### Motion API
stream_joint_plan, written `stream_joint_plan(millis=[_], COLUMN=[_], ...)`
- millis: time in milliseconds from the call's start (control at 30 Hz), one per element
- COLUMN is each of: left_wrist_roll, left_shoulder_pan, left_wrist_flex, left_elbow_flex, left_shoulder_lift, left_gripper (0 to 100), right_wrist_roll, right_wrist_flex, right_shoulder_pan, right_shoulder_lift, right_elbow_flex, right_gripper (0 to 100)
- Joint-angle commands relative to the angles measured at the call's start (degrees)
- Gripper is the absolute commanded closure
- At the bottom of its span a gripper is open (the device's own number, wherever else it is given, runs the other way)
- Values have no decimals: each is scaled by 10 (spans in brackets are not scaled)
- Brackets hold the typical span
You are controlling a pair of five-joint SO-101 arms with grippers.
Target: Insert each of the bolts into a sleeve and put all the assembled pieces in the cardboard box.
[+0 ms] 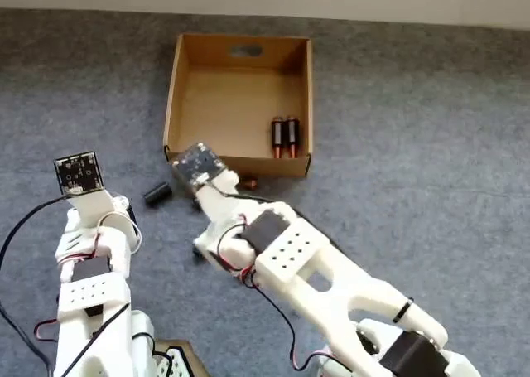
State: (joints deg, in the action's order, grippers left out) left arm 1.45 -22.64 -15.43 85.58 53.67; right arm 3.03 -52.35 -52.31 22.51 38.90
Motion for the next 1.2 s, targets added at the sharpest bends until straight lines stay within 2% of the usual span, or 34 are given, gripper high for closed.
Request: stream_joint_plan(millis=[0,267,600,767,967,1167], left_wrist_roll=[-3,-3,-3,-1,95,115], left_shoulder_pan=[-9,-19,-25,-105,-150,-164], left_wrist_flex=[11,11,11,11,11,11], left_elbow_flex=[-16,-19,-20,-31,-32,-33], left_shoulder_lift=[4,4,4,4,4,4], left_gripper=[991,991,991,991,991,991], right_wrist_roll=[-10,-66,-67,-66,-67,-68], right_wrist_flex=[14,15,15,17,66,74], right_shoulder_pan=[-30,-43,-44,-44,-49,-51], right_shoulder_lift=[-16,-152,-185,-189,-189,-190], right_elbow_flex=[-2,-67,-101,-101,-96,-94], right_gripper=[793,793,769,728,728,728])
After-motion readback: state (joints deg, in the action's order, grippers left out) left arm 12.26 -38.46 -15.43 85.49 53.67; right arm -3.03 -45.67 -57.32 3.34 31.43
